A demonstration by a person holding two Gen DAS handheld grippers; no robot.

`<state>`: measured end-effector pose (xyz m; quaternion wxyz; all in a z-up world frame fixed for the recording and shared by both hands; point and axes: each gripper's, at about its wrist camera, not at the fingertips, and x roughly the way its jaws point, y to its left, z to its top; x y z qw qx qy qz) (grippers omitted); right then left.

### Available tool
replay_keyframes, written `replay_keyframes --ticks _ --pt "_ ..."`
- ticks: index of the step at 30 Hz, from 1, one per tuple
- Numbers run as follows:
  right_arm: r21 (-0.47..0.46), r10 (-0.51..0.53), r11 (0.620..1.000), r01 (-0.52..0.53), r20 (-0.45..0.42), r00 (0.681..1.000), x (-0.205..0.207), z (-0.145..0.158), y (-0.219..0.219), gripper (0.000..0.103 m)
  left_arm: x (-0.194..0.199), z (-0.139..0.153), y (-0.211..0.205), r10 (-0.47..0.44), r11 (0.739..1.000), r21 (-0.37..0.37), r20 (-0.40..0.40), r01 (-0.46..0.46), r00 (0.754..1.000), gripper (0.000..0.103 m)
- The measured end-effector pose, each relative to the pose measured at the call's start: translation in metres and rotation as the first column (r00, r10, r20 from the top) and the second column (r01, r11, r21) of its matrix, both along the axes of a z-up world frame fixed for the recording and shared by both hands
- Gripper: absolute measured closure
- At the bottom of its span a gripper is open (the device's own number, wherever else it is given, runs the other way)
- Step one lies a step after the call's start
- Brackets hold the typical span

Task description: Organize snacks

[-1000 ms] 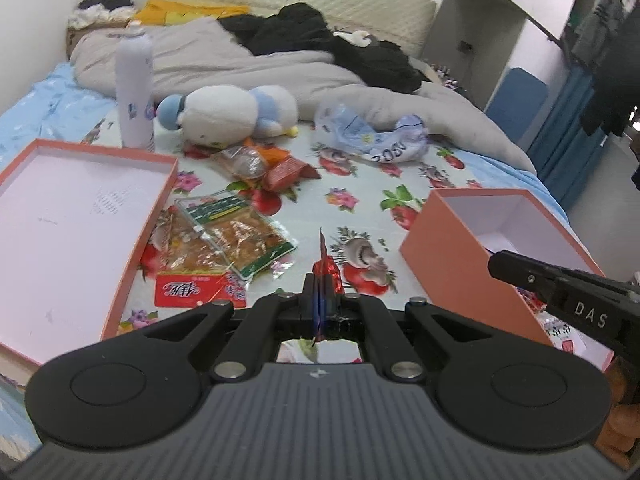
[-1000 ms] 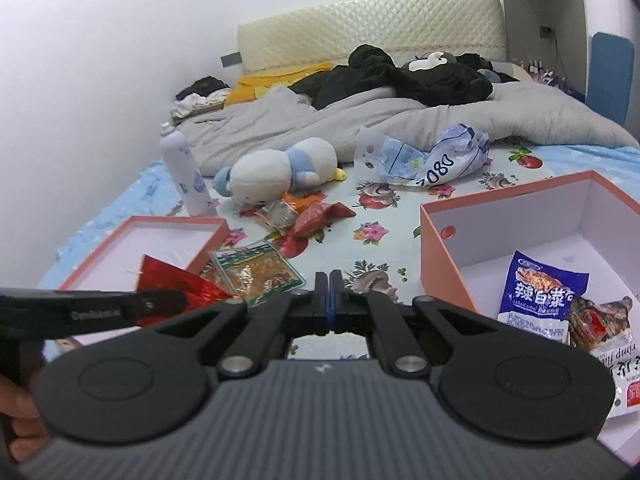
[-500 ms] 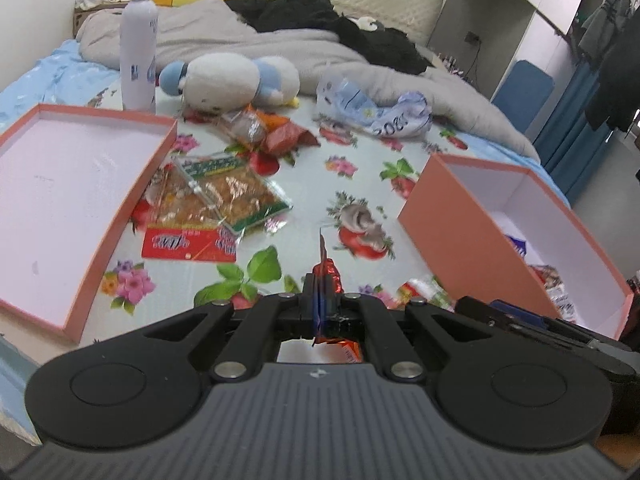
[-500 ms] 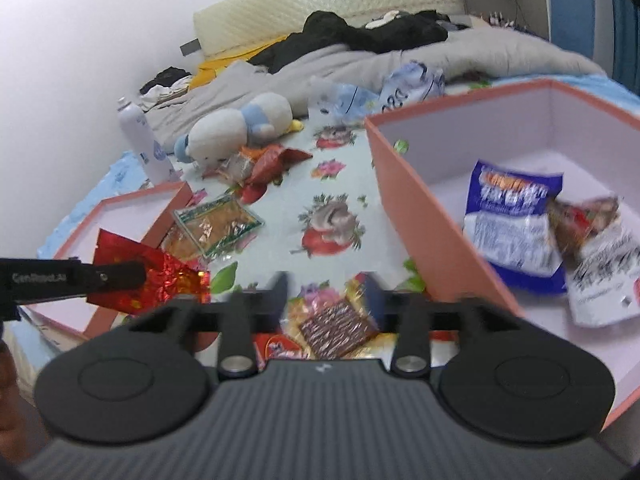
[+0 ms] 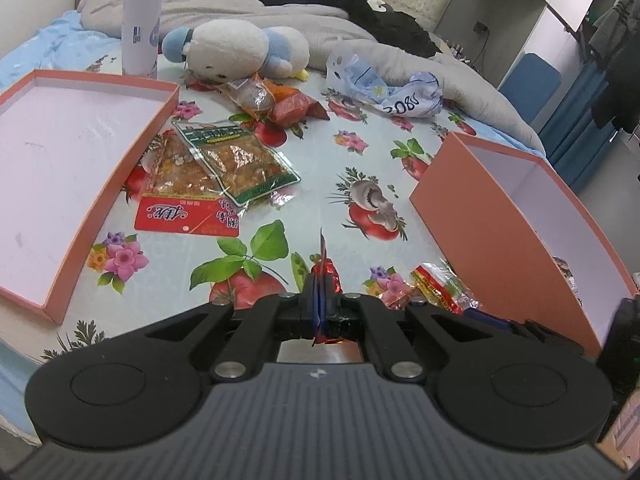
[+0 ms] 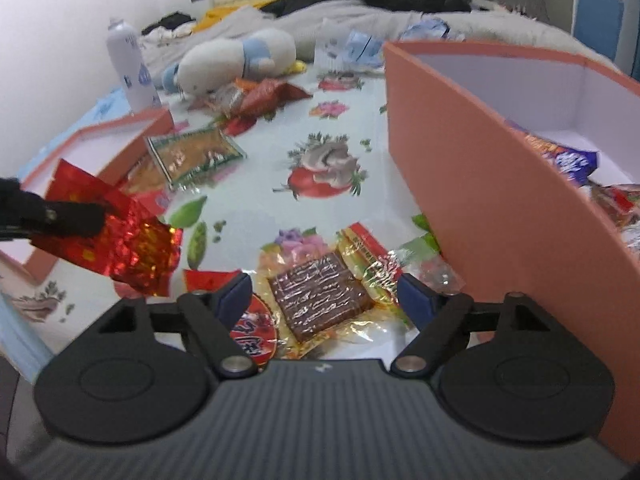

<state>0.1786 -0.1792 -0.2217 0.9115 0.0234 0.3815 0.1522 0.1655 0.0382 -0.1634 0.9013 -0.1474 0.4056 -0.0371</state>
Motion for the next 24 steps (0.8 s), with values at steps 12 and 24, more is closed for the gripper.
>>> replay_keyframes --ticks 12,24 --pt "-0.120 0.100 0.987 -0.105 -0.049 0.994 0.012 -0.013 0.018 0.029 0.006 -0.011 0.006 -0.006 1.000 -0.002 -0.041 0.006 0.999 0.102" --pt "-0.133 0.140 0.980 -0.147 -0.059 0.988 0.011 0.003 0.029 0.044 0.003 -0.004 0.008 0.002 1.000 -0.003 -0.044 -0.002 0.999 0.102"
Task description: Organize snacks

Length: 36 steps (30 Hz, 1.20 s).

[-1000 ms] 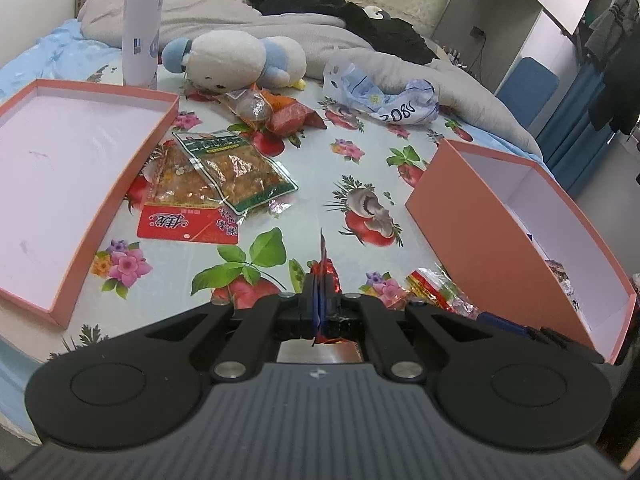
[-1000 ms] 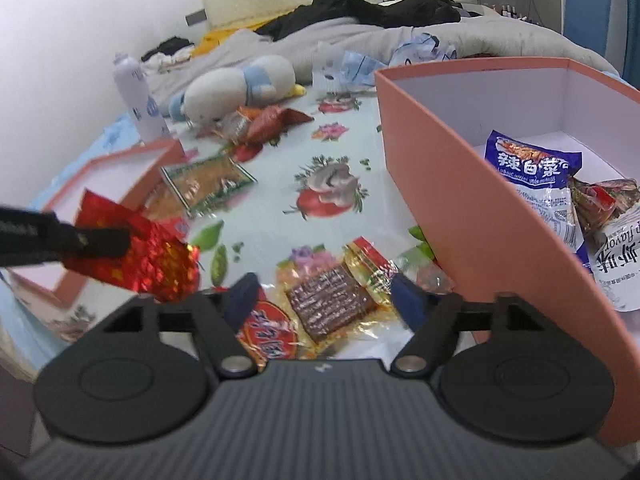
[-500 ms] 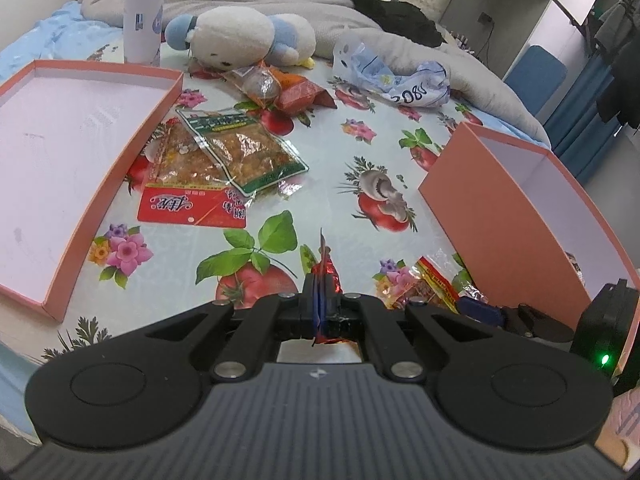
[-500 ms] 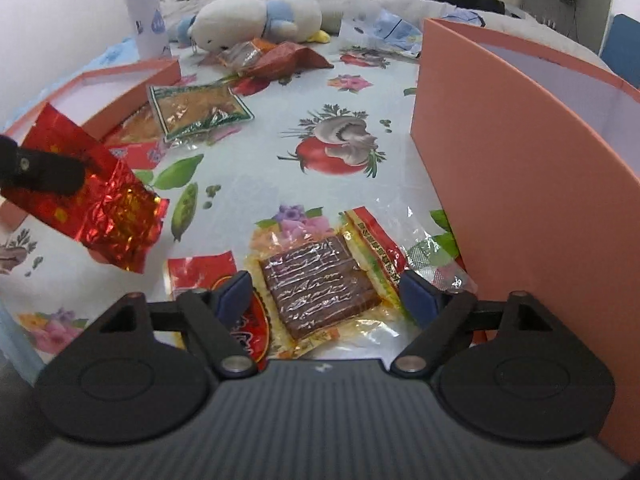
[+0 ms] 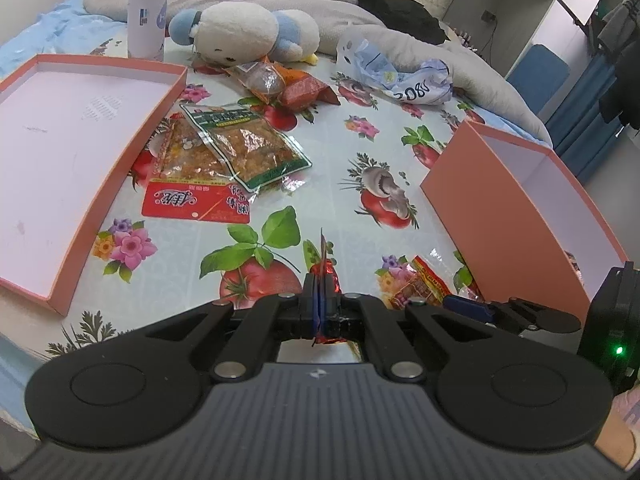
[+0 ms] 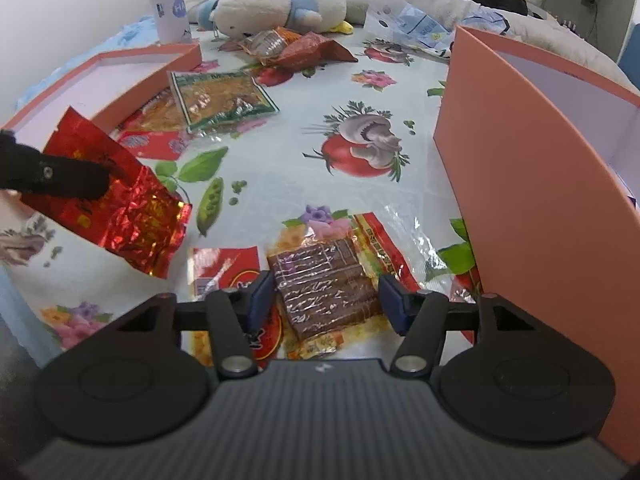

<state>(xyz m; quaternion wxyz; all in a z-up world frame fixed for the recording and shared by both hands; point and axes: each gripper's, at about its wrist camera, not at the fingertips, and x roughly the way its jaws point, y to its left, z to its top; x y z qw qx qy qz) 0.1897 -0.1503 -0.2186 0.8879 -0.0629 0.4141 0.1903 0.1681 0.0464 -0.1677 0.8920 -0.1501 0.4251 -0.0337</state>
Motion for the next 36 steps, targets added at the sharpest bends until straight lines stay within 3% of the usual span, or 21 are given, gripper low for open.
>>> replay_keyframes --ticks 13,24,31,32,33,36 --pt "0.053 -0.026 0.998 0.021 0.086 0.996 -0.024 0.054 -0.009 0.044 -0.007 0.034 0.000 0.010 1.000 0.015 0.022 -0.010 1.000 0.102" --pt "0.119 -0.077 0.991 0.059 0.154 0.985 -0.045 0.111 -0.030 0.044 -0.029 0.083 -0.016 0.001 1.000 0.028 0.094 -0.003 0.996 0.102" --pt "0.129 -0.127 0.986 0.103 0.199 0.972 -0.061 0.134 -0.054 0.045 -0.041 0.099 -0.031 -0.011 1.000 0.007 0.125 0.011 0.992 0.102" --pt "0.137 -0.136 0.984 0.110 0.200 0.970 -0.062 0.137 -0.059 0.056 -0.042 0.101 -0.034 -0.016 1.000 0.004 0.130 0.015 0.991 0.102" --pt "0.142 -0.148 0.982 0.121 0.192 0.970 -0.063 0.139 -0.063 0.100 -0.043 0.103 -0.037 -0.023 1.000 0.000 0.136 0.024 0.990 0.102" --pt "0.137 -0.182 0.978 0.156 0.203 0.962 -0.066 0.142 -0.074 0.098 -0.043 0.108 -0.048 -0.056 0.998 -0.002 0.159 0.057 0.986 0.102"
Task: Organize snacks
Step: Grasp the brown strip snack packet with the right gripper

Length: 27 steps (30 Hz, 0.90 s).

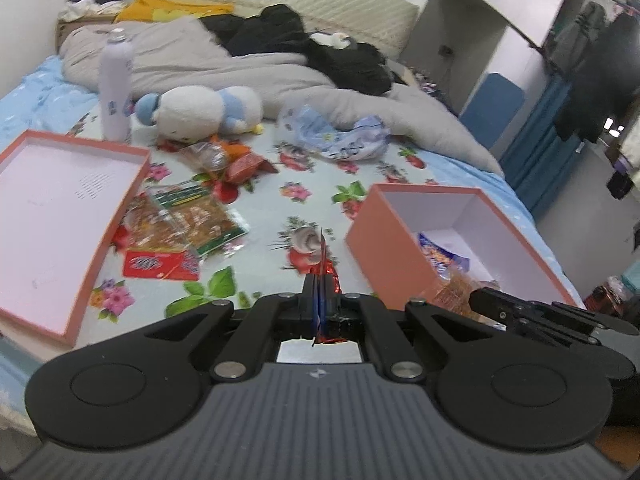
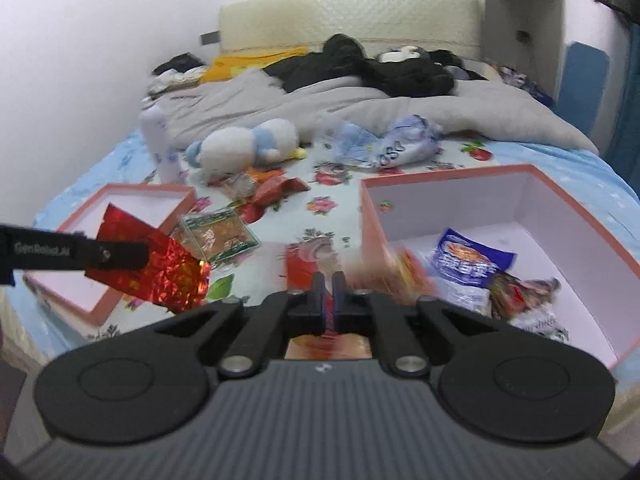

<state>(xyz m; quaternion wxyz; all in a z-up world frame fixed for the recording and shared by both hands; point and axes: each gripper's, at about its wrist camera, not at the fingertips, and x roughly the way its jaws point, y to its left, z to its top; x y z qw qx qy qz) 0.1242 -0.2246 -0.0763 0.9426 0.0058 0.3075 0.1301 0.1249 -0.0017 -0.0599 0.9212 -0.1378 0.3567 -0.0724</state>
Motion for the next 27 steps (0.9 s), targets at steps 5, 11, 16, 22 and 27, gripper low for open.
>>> replay_keyframes --ticks 5,11,16,22,27 --pt "0.009 -0.044 0.999 0.044 -0.032 0.999 0.000 -0.015 -0.013 0.098 0.004 -0.004 -0.017 -0.045 0.999 0.000 0.002 0.045 0.999 0.102" --pt "0.080 -0.042 0.996 0.049 -0.086 0.995 -0.013 -0.037 -0.018 0.096 0.010 -0.020 -0.021 -0.052 0.999 0.000 -0.028 0.053 0.998 0.102" --pt "0.101 -0.001 0.995 0.014 -0.135 0.991 -0.018 -0.060 -0.011 0.094 0.021 -0.040 -0.016 -0.039 0.999 0.015 -0.053 0.040 0.998 0.102" --pt "0.117 0.079 0.991 -0.061 -0.151 0.985 -0.011 -0.070 -0.005 0.040 0.036 -0.067 -0.008 -0.031 0.999 0.026 -0.095 0.034 0.995 0.102" --pt "0.076 0.122 0.991 -0.108 -0.219 0.968 0.000 -0.087 0.011 0.041 0.048 -0.090 -0.007 -0.042 0.999 0.024 -0.130 0.045 0.991 0.102"
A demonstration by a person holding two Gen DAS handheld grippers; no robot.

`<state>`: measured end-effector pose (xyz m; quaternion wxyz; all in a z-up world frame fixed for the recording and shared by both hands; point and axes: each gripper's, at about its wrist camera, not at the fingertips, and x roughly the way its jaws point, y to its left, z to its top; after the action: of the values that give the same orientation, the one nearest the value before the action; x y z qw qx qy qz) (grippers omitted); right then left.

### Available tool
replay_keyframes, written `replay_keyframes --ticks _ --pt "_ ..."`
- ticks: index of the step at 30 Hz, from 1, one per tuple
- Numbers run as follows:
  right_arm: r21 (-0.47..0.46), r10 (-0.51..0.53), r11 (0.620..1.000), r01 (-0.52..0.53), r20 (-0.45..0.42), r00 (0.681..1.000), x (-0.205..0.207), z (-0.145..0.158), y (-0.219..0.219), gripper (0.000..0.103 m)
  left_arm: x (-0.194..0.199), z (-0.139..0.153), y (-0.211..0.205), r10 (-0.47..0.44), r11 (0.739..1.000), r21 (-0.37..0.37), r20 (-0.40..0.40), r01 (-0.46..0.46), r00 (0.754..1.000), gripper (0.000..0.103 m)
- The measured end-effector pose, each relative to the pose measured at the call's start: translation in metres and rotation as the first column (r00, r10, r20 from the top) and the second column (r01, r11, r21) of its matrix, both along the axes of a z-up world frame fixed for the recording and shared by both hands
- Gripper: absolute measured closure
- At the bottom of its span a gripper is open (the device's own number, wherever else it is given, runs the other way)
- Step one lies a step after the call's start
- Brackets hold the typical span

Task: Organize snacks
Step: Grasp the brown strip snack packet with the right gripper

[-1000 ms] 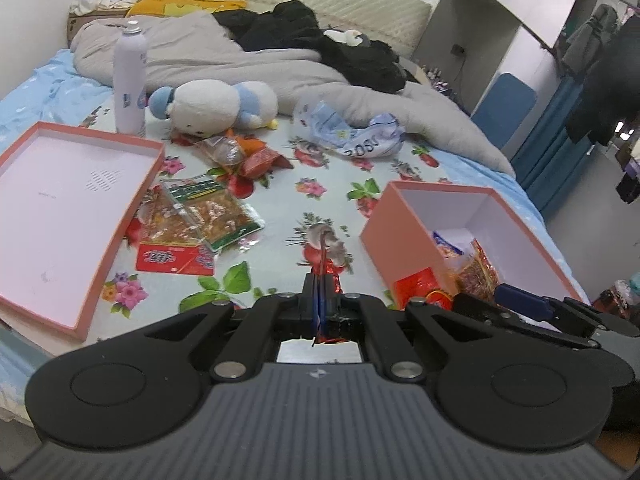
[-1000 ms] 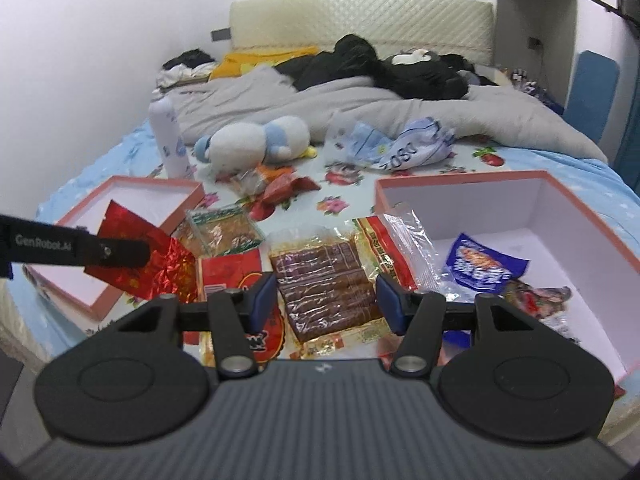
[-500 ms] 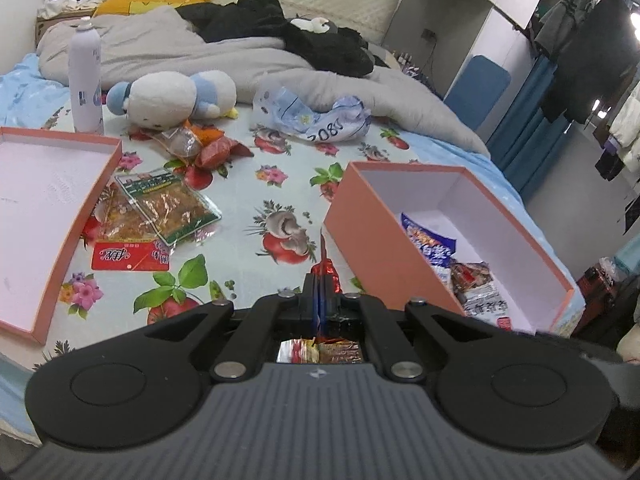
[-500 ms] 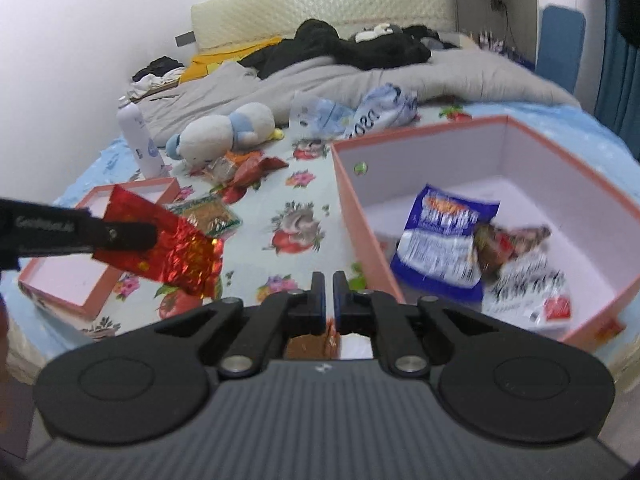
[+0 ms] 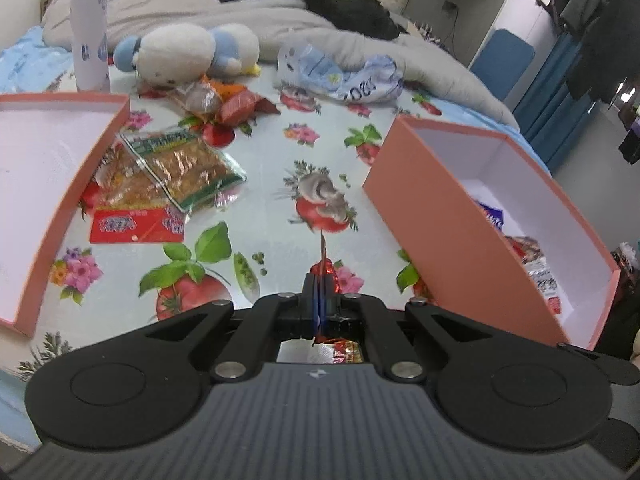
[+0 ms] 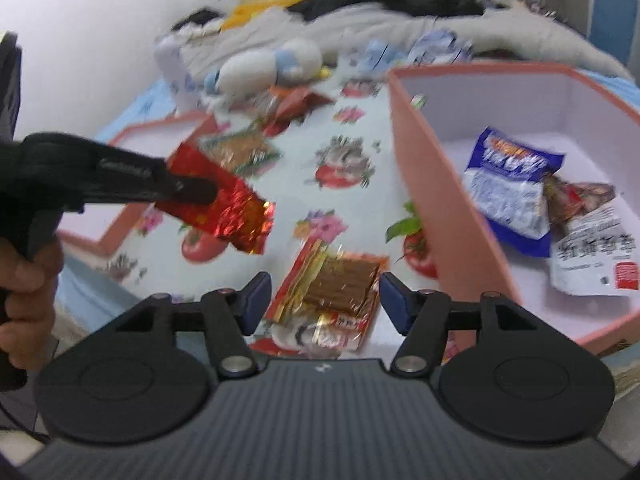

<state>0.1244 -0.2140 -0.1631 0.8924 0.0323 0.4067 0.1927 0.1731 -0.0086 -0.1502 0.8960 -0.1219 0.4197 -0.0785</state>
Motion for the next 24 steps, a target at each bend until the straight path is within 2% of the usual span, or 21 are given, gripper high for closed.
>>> replay_keyframes --ticks 6,9,14,20,24 --pt "-0.013 -0.047 0.999 0.047 -0.074 0.996 0.020 -0.026 0.003 0.041 0.010 -0.031 -0.005 -0.034 0.999 -0.010 -0.054 0.033 0.998 0.102" --pt "-0.017 -0.091 0.996 0.089 -0.113 0.989 0.029 -0.038 0.003 0.042 0.011 -0.044 -0.006 -0.054 0.998 0.011 -0.063 0.055 0.997 0.102" --pt "-0.076 -0.117 0.991 0.106 -0.158 0.981 0.039 -0.052 0.011 0.042 0.011 -0.063 0.003 -0.066 0.998 0.009 -0.113 0.067 0.991 0.102" --pt "-0.025 -0.122 0.993 0.119 -0.158 0.980 0.047 -0.056 0.011 0.039 0.008 -0.078 0.006 -0.075 0.997 0.005 -0.146 0.077 0.986 0.102" --pt "0.074 -0.118 0.988 0.133 -0.174 0.978 0.050 -0.056 0.006 0.040 0.008 -0.083 0.006 -0.072 0.997 0.014 -0.157 0.075 0.985 0.101"
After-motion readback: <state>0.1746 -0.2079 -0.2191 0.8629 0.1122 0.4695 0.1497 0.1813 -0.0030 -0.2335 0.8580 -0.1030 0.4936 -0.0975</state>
